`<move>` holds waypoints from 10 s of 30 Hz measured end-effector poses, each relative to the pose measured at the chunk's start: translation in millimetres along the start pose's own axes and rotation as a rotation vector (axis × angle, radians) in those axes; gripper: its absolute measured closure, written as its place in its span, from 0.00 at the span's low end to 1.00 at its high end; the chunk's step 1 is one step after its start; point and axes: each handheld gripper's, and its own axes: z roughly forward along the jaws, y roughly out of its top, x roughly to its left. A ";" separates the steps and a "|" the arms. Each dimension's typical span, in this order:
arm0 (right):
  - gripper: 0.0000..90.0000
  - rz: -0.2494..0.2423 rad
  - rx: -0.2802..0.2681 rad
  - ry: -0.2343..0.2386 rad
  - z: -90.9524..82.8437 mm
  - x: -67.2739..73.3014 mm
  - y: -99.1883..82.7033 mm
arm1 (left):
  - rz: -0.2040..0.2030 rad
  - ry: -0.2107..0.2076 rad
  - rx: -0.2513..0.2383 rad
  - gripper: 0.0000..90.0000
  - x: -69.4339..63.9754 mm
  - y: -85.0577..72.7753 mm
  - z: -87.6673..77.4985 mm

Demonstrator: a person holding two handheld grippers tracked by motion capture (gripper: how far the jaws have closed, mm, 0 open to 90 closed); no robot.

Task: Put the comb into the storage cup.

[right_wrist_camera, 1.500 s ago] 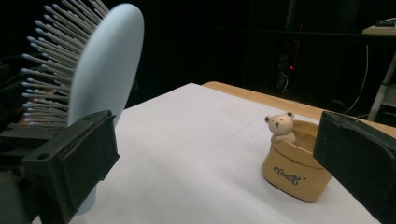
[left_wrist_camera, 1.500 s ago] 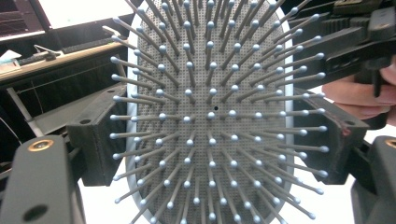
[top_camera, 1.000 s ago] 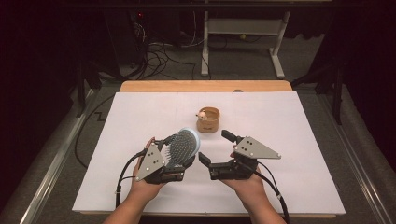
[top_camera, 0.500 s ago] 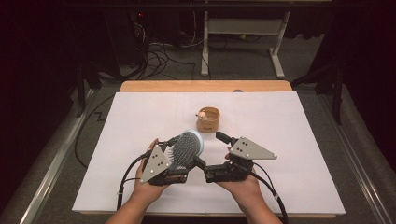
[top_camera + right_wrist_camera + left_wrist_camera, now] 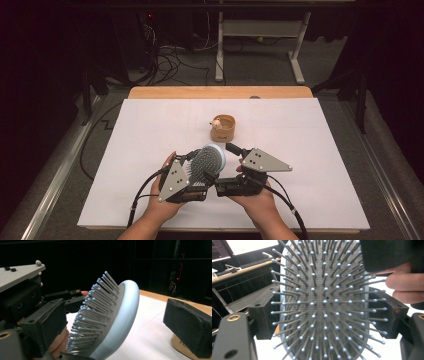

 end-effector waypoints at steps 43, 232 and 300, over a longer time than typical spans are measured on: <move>0.49 0.152 0.014 0.086 0.0 -3.6 -4.7 | 0.023 -0.009 0.013 0.22 -10.4 1.0 4.6; 0.65 0.060 -0.113 -0.304 -61.9 -93.7 8.8 | -0.218 0.084 0.059 0.01 79.8 -63.3 -45.7; 0.64 -0.017 -0.143 -0.364 -3.7 -119.0 86.5 | -0.208 0.075 0.059 0.00 78.0 -65.8 -46.0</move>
